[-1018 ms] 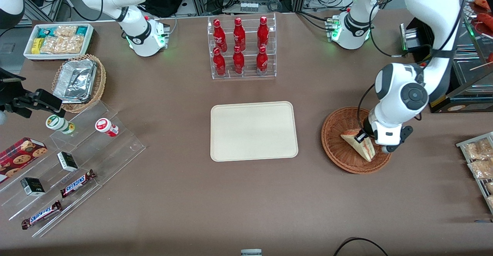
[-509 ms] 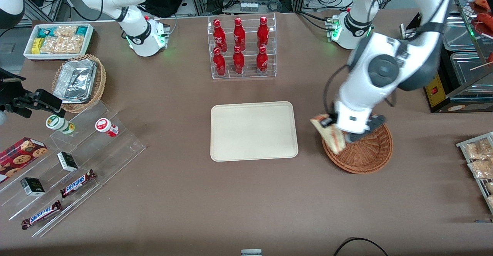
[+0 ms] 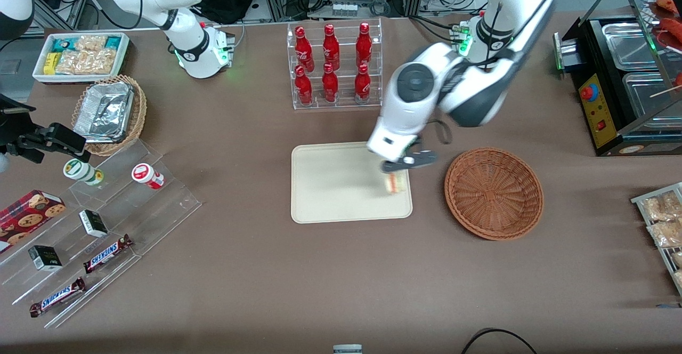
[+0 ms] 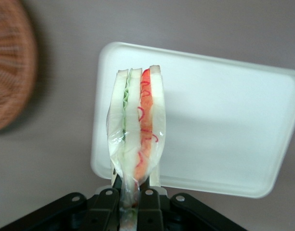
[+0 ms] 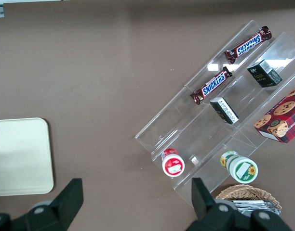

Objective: Place sandwich from basket to tray
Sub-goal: 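Lift the sandwich and carry it over the cream tray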

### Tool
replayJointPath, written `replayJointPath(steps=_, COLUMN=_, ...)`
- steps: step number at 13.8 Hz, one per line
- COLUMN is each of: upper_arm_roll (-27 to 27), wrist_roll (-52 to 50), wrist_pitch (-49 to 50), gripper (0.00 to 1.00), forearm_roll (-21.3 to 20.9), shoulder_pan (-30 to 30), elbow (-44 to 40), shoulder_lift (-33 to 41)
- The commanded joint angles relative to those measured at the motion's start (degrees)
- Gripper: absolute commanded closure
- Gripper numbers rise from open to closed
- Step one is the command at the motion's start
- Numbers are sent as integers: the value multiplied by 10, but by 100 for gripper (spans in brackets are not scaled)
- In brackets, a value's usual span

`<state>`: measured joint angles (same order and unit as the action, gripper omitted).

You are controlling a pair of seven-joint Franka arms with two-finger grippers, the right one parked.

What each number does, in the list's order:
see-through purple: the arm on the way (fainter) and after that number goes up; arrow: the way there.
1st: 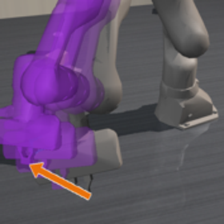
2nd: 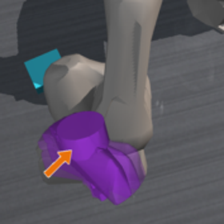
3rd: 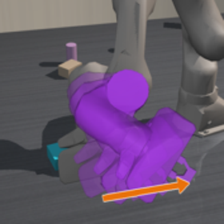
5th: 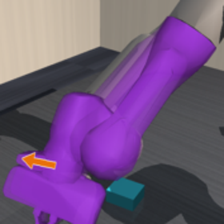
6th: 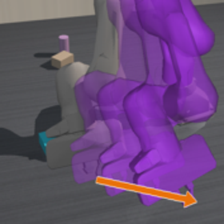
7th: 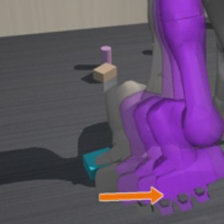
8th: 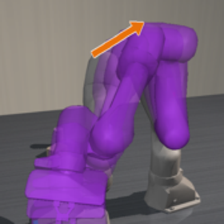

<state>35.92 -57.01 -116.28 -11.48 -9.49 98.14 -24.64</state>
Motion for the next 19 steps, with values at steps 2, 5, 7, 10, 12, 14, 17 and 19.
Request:
replayJointPath(steps=2, upper_arm_roll=0, wrist_roll=-15, wrist_pitch=-3, gripper=89, forearm_roll=-70, shoulder_pan=-41, elbow=-48, shoulder_lift=-79)
replayJointPath(steps=5, upper_arm_roll=0, wrist_roll=-23, wrist_pitch=-43, gripper=89, forearm_roll=-89, shoulder_pan=-63, elbow=-61, shoulder_lift=-119)
replayJointPath(steps=7, upper_arm_roll=-2, wrist_roll=-28, wrist_pitch=-54, gripper=89, forearm_roll=-103, shoulder_pan=-70, elbow=-70, shoulder_lift=-139)
replayJointPath(steps=10, upper_arm_roll=-8, wrist_roll=-36, wrist_pitch=-54, gripper=88, forearm_roll=-118, shoulder_pan=-86, elbow=-91, shoulder_lift=-166)
replayJointPath(steps=12, upper_arm_roll=-17, wrist_roll=-56, wrist_pitch=-59, gripper=88, forearm_roll=-133, shoulder_pan=-98, elbow=-96, shoulder_lift=-179)
replayJointPath(steps=14, upper_arm_roll=-18, wrist_roll=-72, wrist_pitch=-77, gripper=87, forearm_roll=-144, shoulder_pan=-101, elbow=-96, shoulder_lift=-189)
replayJointPath(steps=17, upper_arm_roll=-18, wrist_roll=-75, wrist_pitch=-77, gripper=56, forearm_roll=-149, shoulder_pan=-101, elbow=-96, shoulder_lift=-196)
replayJointPath(steps=19, upper_arm_roll=-21, wrist_roll=-76, wrist_pitch=-76, gripper=0, forearm_roll=-150, shoulder_pan=-101, elbow=-96, shoulder_lift=-189)
